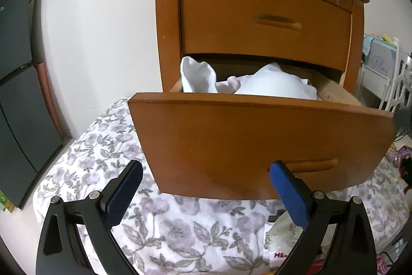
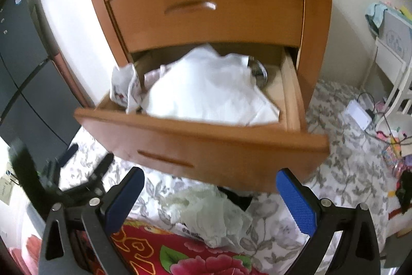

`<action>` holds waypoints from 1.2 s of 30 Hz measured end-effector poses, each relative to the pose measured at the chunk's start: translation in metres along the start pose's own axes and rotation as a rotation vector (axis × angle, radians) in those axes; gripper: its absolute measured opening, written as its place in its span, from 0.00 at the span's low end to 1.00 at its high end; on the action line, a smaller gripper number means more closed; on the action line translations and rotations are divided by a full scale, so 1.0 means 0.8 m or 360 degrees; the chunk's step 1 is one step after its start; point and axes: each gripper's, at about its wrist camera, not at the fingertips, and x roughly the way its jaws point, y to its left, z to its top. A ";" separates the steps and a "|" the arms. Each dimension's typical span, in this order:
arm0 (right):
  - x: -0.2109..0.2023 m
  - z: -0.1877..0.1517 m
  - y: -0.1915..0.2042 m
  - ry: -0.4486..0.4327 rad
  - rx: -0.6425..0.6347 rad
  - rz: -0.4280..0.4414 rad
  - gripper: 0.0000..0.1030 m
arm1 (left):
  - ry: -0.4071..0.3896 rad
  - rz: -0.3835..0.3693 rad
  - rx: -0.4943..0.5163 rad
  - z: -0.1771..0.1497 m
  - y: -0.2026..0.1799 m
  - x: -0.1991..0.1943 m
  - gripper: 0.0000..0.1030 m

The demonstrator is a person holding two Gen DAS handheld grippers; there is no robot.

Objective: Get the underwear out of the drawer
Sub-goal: 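Move the right tool back into the drawer toward the white cloth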

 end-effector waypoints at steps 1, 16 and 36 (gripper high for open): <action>-0.005 0.008 0.001 -0.0013 -0.0005 0.0003 1.00 | 0.0006 0.0016 0.0001 0.000 0.000 0.001 0.96; 0.021 0.153 0.063 0.0057 -0.0147 0.0118 1.00 | 0.0163 0.0097 -0.0109 -0.008 0.018 0.027 0.96; 0.202 0.177 0.053 0.0646 0.0087 -0.0034 1.00 | 0.0239 0.0044 -0.0096 -0.009 0.016 0.037 0.96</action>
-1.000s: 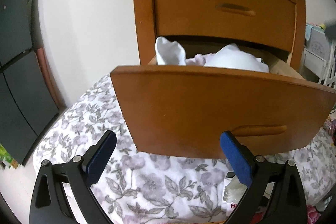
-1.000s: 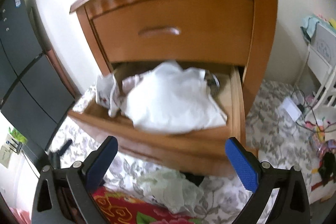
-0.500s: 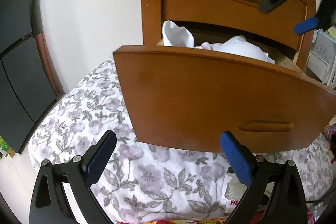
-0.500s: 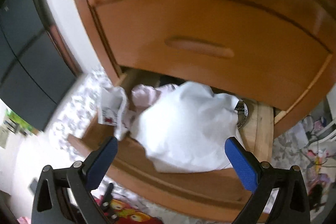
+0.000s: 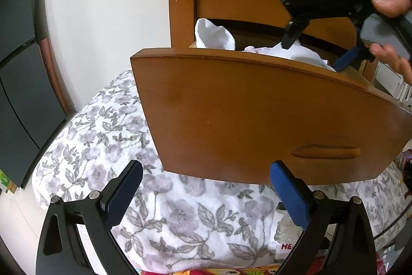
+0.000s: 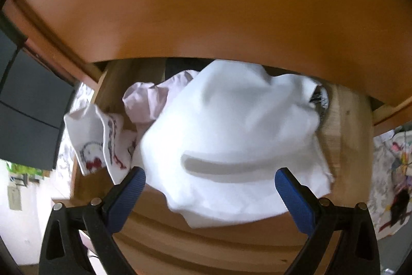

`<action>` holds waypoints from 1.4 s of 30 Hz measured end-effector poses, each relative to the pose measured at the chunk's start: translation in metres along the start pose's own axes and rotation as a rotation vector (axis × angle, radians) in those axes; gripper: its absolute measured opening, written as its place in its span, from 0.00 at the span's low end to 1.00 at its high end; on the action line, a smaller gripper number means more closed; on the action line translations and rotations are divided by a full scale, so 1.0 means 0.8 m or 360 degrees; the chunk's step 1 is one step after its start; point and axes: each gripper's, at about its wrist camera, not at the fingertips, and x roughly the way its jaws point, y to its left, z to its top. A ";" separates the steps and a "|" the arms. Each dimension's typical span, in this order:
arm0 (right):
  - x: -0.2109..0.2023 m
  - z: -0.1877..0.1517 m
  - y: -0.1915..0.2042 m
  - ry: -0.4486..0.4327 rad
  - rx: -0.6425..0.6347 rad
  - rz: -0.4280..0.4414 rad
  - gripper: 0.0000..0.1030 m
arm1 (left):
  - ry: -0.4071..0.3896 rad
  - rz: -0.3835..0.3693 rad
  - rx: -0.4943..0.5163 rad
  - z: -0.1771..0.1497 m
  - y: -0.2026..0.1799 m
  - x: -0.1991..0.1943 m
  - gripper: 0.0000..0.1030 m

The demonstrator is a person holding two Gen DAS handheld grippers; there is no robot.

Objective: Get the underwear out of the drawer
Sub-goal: 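Move the right tool back into the drawer toward the white cloth, then close the right tool on the white cloth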

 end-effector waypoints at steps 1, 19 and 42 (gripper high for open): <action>0.004 0.003 0.000 0.0014 0.0018 -0.0003 1.00 | 0.0001 -0.0002 -0.0002 0.000 0.000 0.000 0.96; 0.042 0.012 -0.003 0.0065 0.0061 -0.0240 0.96 | 0.0038 -0.0023 -0.0016 0.000 0.003 0.005 0.96; -0.056 -0.029 -0.016 -0.0213 0.0046 0.0006 0.32 | 0.0040 -0.0012 0.0002 -0.001 0.001 0.005 0.96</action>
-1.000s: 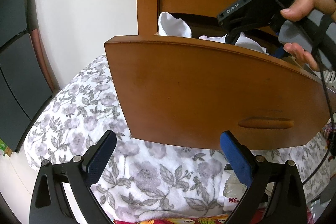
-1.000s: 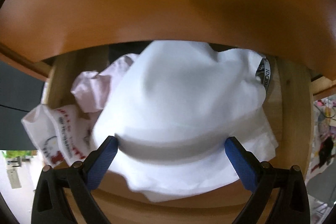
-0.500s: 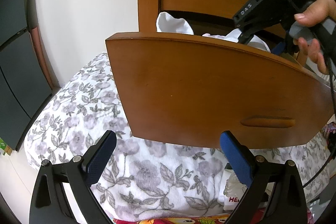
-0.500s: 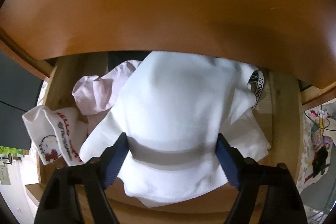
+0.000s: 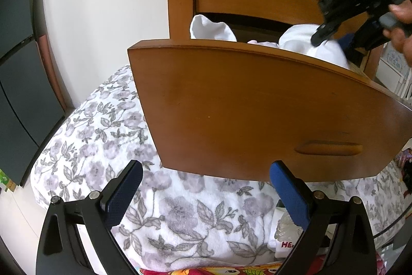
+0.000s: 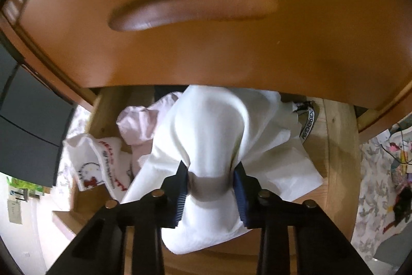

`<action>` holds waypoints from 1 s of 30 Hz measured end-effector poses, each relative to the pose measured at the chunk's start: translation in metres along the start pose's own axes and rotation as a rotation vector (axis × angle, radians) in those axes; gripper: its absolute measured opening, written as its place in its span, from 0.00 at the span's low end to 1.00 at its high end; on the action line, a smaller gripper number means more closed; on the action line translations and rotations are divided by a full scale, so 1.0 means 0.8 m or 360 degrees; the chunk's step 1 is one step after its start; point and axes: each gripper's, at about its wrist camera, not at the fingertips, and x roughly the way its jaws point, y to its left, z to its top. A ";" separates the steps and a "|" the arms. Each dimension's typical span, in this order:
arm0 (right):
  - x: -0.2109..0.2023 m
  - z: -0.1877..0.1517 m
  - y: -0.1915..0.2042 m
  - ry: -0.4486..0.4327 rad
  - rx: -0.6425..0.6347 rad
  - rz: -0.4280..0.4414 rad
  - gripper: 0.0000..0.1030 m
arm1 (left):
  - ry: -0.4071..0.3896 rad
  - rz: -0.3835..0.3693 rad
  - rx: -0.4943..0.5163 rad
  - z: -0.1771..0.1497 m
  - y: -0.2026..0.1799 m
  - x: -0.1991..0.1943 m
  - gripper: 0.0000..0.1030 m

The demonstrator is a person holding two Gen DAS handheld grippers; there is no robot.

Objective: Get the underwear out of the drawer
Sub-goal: 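Close the right tool on the white cloth, then lift the white cloth up out of the drawer with the right tool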

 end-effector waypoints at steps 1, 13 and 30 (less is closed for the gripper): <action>-0.011 -0.004 -0.001 -0.0022 0.0005 0.0027 0.30 | -0.0001 0.0001 0.0002 0.000 0.000 0.000 0.96; -0.070 -0.032 -0.057 -0.0166 0.0129 0.0247 0.22 | -0.0009 0.0028 0.0033 -0.002 -0.005 0.001 0.96; -0.167 -0.066 -0.095 -0.0450 0.0239 0.0486 0.22 | -0.0051 0.0079 0.0091 -0.004 -0.014 -0.006 0.96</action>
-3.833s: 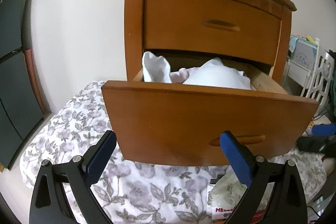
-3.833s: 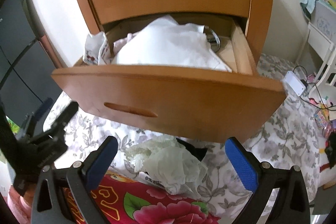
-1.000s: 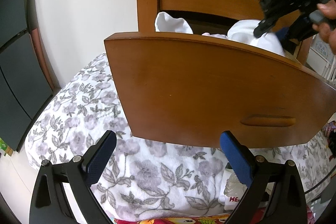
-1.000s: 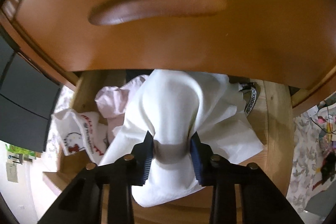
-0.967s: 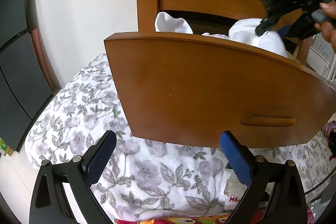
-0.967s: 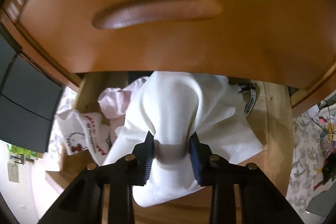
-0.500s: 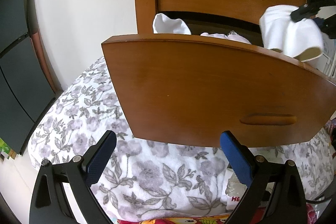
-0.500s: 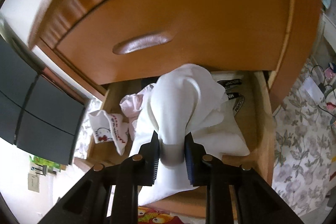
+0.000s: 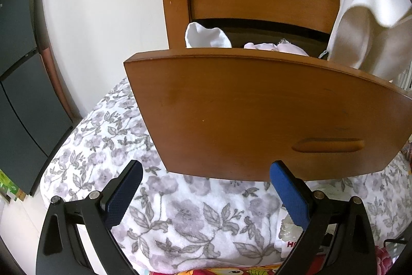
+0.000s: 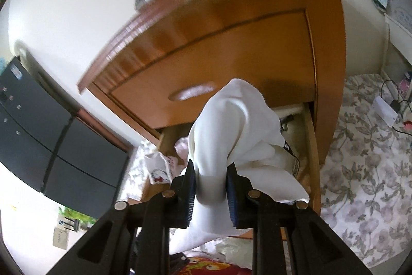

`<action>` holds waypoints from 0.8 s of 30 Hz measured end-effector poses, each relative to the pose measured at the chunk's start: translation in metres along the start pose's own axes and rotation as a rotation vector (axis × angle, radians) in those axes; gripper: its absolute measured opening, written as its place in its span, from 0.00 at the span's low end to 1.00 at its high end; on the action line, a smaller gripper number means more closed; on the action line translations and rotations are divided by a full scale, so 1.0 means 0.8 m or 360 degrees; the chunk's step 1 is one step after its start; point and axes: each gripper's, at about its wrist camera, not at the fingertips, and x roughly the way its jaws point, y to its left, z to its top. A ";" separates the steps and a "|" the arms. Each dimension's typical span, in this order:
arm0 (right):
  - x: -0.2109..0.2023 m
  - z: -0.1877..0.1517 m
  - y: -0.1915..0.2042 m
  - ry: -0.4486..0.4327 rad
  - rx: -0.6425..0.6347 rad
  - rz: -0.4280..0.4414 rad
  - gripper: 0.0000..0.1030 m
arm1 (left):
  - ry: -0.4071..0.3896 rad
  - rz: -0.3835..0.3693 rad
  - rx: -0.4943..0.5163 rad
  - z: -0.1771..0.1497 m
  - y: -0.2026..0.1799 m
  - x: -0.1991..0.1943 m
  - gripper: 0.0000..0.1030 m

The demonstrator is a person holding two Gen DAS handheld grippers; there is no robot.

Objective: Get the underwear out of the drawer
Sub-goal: 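Lift the white cloth up out of the drawer with the right tool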

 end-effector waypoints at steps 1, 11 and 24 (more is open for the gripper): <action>-0.006 0.001 0.001 -0.0020 -0.0002 0.0013 0.22 | -0.0002 0.0002 0.0003 0.000 0.000 -0.001 0.96; -0.084 0.009 0.018 -0.0224 -0.0019 0.0154 0.22 | -0.0031 0.0030 0.0027 -0.001 -0.003 -0.005 0.96; -0.175 0.005 0.032 -0.0392 -0.0071 0.0253 0.22 | -0.0067 0.0059 0.0045 -0.001 -0.007 -0.011 0.96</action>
